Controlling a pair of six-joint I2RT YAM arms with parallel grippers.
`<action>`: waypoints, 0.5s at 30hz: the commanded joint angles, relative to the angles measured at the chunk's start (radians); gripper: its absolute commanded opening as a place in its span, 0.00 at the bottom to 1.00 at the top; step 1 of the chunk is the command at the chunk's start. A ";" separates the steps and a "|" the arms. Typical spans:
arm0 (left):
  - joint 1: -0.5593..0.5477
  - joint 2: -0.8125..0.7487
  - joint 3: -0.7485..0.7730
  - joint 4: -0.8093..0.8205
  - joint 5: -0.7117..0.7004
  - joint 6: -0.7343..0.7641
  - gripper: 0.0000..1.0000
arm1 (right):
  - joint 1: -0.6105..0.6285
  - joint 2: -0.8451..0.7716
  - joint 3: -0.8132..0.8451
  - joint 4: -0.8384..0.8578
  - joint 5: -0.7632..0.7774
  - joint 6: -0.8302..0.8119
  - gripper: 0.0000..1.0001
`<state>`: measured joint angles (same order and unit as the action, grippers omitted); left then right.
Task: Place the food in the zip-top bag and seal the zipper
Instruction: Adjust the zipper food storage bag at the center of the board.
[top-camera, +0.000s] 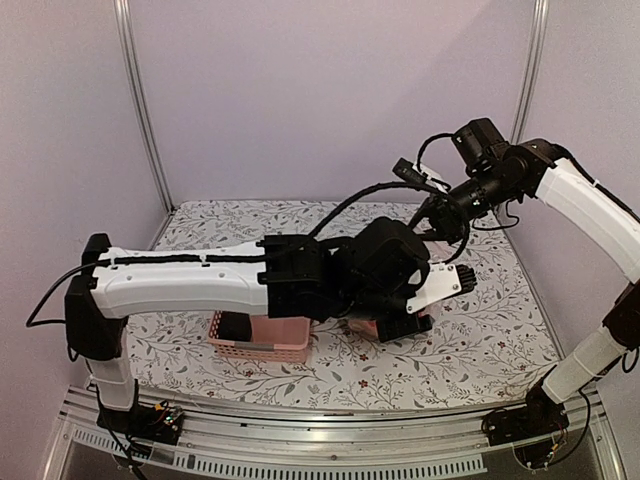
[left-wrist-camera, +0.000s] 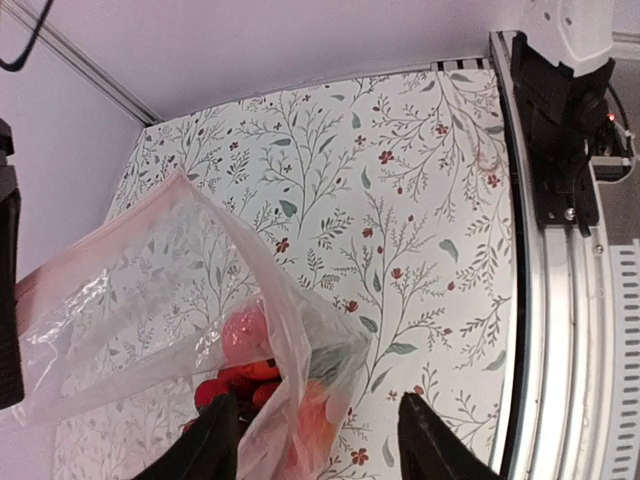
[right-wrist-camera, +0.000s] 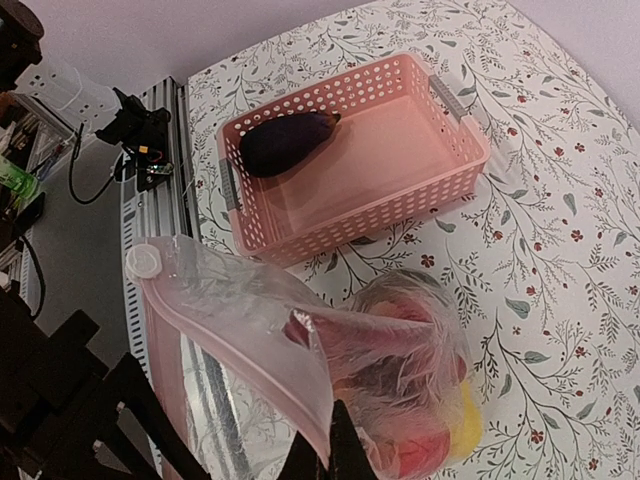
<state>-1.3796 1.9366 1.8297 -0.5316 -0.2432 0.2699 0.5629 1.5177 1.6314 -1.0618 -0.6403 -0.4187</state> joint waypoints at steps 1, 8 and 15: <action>0.017 0.079 0.100 -0.115 -0.042 0.025 0.49 | 0.006 -0.025 -0.010 0.006 0.015 0.005 0.00; 0.022 0.157 0.224 -0.130 -0.134 0.097 0.33 | 0.006 -0.036 0.003 0.001 0.072 -0.002 0.00; 0.081 0.211 0.373 -0.104 -0.036 0.177 0.04 | -0.018 -0.043 0.104 0.023 0.278 0.013 0.00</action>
<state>-1.3560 2.1136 2.1223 -0.6449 -0.3351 0.3817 0.5617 1.5047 1.6512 -1.0622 -0.5095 -0.4183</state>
